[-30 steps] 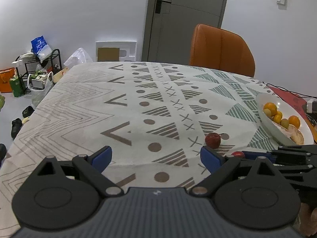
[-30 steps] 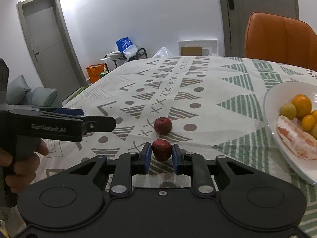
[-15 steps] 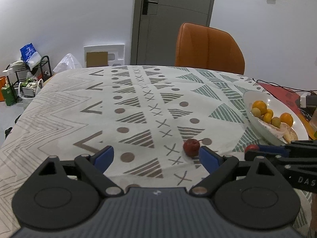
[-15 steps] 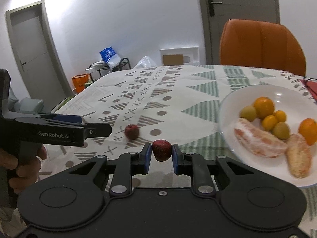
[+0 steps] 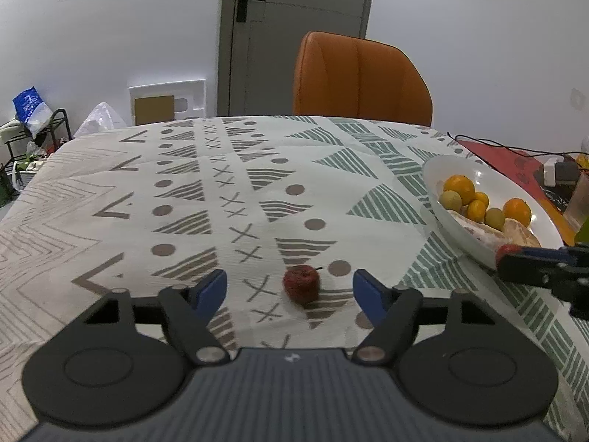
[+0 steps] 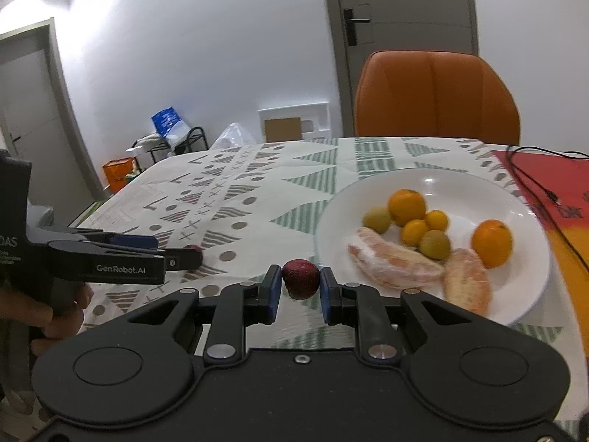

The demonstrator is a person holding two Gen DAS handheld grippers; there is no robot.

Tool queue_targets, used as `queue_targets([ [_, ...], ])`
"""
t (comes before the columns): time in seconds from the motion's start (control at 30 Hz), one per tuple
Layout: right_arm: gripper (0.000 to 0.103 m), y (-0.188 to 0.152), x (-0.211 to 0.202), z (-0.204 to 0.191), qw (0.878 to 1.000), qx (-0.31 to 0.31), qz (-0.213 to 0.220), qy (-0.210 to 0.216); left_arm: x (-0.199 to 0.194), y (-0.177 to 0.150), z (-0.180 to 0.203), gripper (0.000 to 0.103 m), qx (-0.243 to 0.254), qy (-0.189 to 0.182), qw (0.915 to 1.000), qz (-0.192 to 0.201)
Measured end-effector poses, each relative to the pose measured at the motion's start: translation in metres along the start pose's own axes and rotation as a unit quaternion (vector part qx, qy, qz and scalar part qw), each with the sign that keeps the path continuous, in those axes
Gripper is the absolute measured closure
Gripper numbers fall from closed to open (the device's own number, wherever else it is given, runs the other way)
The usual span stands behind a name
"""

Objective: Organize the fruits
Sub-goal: 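Grasp a small red fruit with the right gripper while the left gripper grasps the other, then drop the red fruit into the white plate with the right gripper while the left drops its red fruit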

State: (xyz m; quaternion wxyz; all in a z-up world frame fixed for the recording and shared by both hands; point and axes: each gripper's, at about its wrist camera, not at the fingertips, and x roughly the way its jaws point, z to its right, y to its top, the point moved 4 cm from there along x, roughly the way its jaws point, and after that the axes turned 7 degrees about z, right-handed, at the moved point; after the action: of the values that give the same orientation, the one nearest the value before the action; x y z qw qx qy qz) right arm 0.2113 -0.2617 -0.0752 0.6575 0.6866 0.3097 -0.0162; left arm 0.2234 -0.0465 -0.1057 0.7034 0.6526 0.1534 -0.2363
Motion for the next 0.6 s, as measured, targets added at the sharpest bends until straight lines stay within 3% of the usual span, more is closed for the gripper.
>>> queue_targets([
  [0.1,0.082,0.0,-0.006,0.007,1.0,0.004,0.004,-0.008,0.007,-0.001,0.004,0.036,0.009,0.001,1.0,-0.003],
  [0.17,0.082,0.0,-0.01,0.012,1.0,0.006,0.006,-0.013,0.015,-0.003,0.004,0.046,0.02,0.013,0.9997,-0.011],
  [0.2,0.082,0.0,-0.012,0.015,1.0,0.007,0.008,-0.016,0.018,-0.004,0.004,0.054,0.023,0.02,0.9994,-0.013],
  [0.23,0.082,0.001,-0.014,0.017,1.0,0.008,0.01,-0.019,0.017,-0.004,0.005,0.072,0.025,0.022,0.9994,-0.009],
  [0.27,0.082,0.001,-0.016,0.02,1.0,0.008,0.013,-0.022,0.017,-0.003,0.007,0.081,0.025,0.017,0.9995,-0.012],
  [0.6,0.082,0.002,-0.032,0.057,0.997,0.032,0.032,-0.062,0.006,0.009,0.04,0.081,0.03,-0.03,0.9991,0.002],
])
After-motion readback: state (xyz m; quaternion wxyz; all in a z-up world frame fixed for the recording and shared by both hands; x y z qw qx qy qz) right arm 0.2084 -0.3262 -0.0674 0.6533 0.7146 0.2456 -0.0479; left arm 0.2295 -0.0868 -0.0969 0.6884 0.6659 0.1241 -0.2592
